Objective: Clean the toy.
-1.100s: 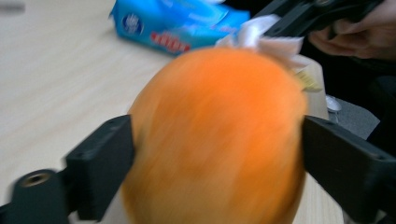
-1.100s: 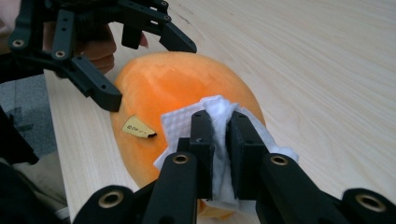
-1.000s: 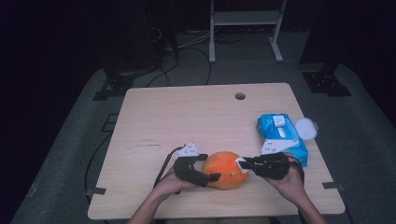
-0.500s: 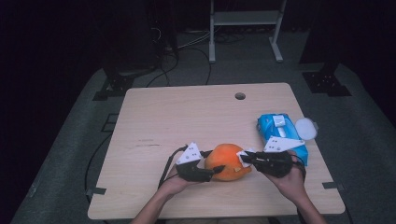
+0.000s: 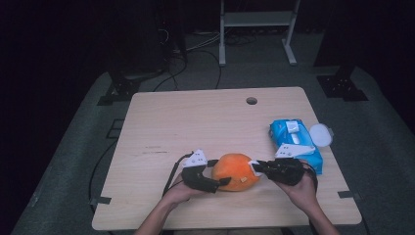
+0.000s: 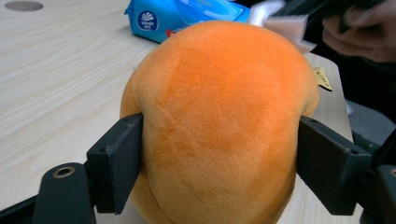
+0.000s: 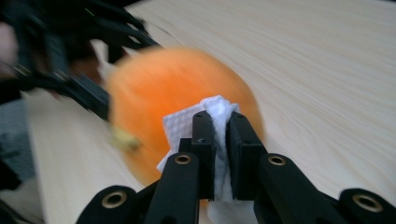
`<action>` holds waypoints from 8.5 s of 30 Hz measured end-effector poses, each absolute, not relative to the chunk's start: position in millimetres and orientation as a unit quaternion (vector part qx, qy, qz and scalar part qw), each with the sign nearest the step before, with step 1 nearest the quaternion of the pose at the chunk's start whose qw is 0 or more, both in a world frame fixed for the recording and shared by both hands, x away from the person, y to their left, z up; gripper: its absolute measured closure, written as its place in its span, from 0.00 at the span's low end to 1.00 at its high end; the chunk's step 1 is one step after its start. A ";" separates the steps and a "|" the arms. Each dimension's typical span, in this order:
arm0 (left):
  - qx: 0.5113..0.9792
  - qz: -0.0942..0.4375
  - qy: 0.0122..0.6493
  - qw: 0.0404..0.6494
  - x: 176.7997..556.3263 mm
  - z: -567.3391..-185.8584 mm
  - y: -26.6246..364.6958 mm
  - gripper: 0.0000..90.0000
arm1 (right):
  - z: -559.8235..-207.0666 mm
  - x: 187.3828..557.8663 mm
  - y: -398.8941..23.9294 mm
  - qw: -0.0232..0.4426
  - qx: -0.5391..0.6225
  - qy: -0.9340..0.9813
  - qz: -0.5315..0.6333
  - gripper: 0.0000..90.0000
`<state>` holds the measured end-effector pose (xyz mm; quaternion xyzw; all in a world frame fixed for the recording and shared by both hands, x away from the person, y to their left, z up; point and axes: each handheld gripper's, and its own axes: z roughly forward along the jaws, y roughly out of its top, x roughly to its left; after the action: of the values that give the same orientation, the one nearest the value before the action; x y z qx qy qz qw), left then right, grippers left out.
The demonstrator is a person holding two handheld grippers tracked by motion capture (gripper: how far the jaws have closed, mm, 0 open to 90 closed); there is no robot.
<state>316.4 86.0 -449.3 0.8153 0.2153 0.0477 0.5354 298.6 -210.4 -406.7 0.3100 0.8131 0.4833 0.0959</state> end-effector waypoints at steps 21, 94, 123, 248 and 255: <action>0.839 0.083 0.169 0.511 300.6 -441.9 69.2 0.20 | -395.8 285.7 -191.3 0.104 0.259 0.823 0.494 0.91; 0.824 0.046 0.207 0.525 299.7 -433.6 60.5 0.32 | -383.5 269.9 -180.4 0.140 0.215 0.836 0.486 0.91; 0.833 0.068 0.189 0.516 294.5 -439.8 56.2 0.33 | -381.3 270.4 -184.7 0.170 0.219 0.842 0.463 0.91; 0.824 0.067 0.200 0.525 306.8 -439.8 67.0 0.29 | -411.2 293.1 -196.6 0.132 0.282 0.838 0.448 0.90; 0.811 0.058 0.256 0.523 317.0 -442.6 78.9 0.32 | -411.9 288.6 -202.6 0.105 0.287 0.836 0.455 0.90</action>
<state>317.0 78.9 -442.6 0.8106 0.2561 0.0584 0.5234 288.6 -202.6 -411.9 0.2870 0.8365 0.4549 0.1050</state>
